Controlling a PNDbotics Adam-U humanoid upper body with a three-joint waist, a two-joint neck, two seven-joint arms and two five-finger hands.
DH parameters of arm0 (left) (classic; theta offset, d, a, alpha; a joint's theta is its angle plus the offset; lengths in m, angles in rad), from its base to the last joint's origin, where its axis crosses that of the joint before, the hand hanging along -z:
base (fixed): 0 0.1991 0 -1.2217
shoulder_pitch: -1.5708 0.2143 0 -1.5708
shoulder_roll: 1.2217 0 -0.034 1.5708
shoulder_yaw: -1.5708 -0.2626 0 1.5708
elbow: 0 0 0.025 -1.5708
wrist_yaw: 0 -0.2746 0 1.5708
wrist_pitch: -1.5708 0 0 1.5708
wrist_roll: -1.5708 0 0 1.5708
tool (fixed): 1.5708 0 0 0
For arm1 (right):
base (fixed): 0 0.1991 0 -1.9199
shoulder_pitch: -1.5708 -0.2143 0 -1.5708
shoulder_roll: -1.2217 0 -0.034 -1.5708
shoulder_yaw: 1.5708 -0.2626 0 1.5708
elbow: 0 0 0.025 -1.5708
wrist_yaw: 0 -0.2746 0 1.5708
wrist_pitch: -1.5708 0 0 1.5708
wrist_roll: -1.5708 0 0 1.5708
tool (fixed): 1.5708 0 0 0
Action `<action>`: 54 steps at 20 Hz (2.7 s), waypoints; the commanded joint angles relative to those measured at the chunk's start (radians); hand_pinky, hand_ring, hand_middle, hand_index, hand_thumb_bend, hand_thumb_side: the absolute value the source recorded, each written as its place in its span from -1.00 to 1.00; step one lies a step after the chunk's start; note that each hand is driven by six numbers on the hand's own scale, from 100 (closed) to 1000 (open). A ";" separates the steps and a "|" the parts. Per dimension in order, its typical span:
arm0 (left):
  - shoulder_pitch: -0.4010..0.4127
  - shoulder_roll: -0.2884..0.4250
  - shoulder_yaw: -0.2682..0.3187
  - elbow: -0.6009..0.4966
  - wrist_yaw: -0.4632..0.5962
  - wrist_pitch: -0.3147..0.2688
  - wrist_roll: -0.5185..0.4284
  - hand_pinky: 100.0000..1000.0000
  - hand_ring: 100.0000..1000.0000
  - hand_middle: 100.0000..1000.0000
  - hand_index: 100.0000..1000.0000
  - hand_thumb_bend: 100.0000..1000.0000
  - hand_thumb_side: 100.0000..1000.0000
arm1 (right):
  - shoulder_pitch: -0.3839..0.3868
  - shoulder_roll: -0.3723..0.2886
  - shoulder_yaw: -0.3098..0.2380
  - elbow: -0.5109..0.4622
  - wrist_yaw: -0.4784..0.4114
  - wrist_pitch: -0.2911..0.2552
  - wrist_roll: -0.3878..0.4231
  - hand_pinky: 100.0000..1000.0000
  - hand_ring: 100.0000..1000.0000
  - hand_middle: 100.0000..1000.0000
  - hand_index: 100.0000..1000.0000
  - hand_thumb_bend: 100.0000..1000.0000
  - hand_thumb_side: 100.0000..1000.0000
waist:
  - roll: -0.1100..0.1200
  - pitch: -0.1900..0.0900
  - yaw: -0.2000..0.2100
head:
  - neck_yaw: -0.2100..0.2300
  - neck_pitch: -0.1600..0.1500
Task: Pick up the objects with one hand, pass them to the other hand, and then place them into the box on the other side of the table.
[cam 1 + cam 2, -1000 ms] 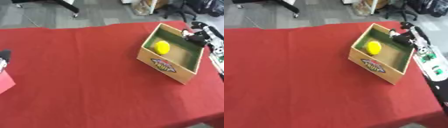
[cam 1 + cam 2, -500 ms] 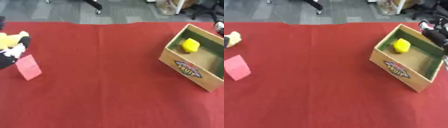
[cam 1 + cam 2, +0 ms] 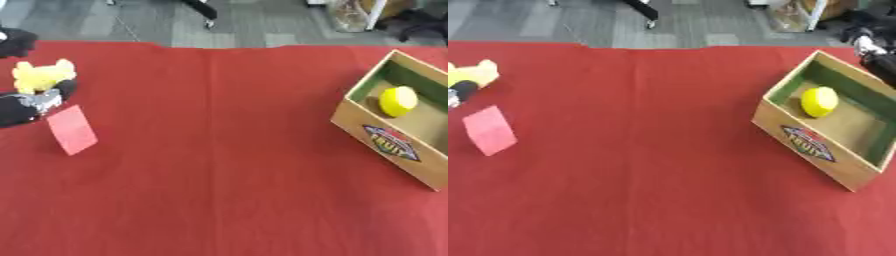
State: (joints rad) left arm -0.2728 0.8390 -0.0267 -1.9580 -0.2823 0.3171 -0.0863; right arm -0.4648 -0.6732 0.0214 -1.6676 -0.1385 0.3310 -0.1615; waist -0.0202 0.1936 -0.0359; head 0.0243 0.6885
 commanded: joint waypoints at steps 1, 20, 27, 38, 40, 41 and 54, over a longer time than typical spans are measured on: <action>-0.029 0.079 0.000 0.032 0.021 0.002 -0.095 0.64 0.45 0.36 0.59 0.10 -0.13 | -0.007 -0.035 -0.002 -0.032 -0.008 0.003 0.004 0.70 0.51 0.77 0.89 -1.00 -0.05 | 0.002 -0.015 -0.002 | 0.004 -0.005; -0.130 0.131 -0.085 0.279 -0.274 0.012 -0.520 0.69 0.61 0.52 0.59 0.58 -0.58 | 0.004 -0.017 0.015 -0.019 0.008 0.013 0.025 0.70 0.50 0.76 0.90 -1.00 0.00 | 0.002 -0.018 -0.012 | 0.033 -0.006; -0.166 0.124 -0.107 0.317 -0.361 0.022 -0.584 0.67 0.62 0.54 0.61 0.64 -0.54 | 0.006 -0.012 0.017 -0.012 0.009 0.013 0.027 0.72 0.50 0.75 0.90 -1.00 0.00 | 0.004 -0.018 -0.016 | 0.045 -0.006; -0.219 0.097 -0.121 0.385 -0.324 0.057 -0.596 0.70 0.61 0.52 0.61 0.62 -0.30 | 0.009 -0.005 0.021 -0.002 0.016 0.015 0.030 0.72 0.50 0.75 0.90 -1.00 0.01 | 0.003 -0.018 -0.017 | 0.047 -0.011; -0.238 0.091 -0.125 0.409 -0.330 0.073 -0.588 0.69 0.61 0.53 0.61 0.65 -0.31 | 0.008 -0.004 0.023 -0.001 0.017 0.015 0.032 0.72 0.50 0.75 0.90 -1.00 0.02 | 0.002 -0.018 -0.019 | 0.048 -0.012; -0.247 0.086 -0.129 0.423 -0.341 0.079 -0.584 0.69 0.61 0.53 0.61 0.65 -0.31 | 0.007 -0.003 0.024 -0.001 0.018 0.015 0.033 0.72 0.50 0.75 0.90 -1.00 0.02 | 0.001 -0.018 -0.020 | 0.050 -0.012; -0.315 0.028 -0.150 0.574 -0.422 0.056 -0.627 0.64 0.62 0.54 0.55 0.51 -0.35 | 0.006 0.009 0.029 0.004 0.019 0.017 0.037 0.73 0.50 0.74 0.89 -1.00 0.04 | -0.003 -0.010 -0.027 | 0.066 -0.013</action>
State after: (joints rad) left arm -0.5697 0.8475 -0.1827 -1.3872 -0.6931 0.3737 -0.7078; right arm -0.4474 -0.6448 0.0571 -1.6566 -0.1268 0.3486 -0.1268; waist -0.0245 0.1984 -0.0613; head 0.0866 0.6829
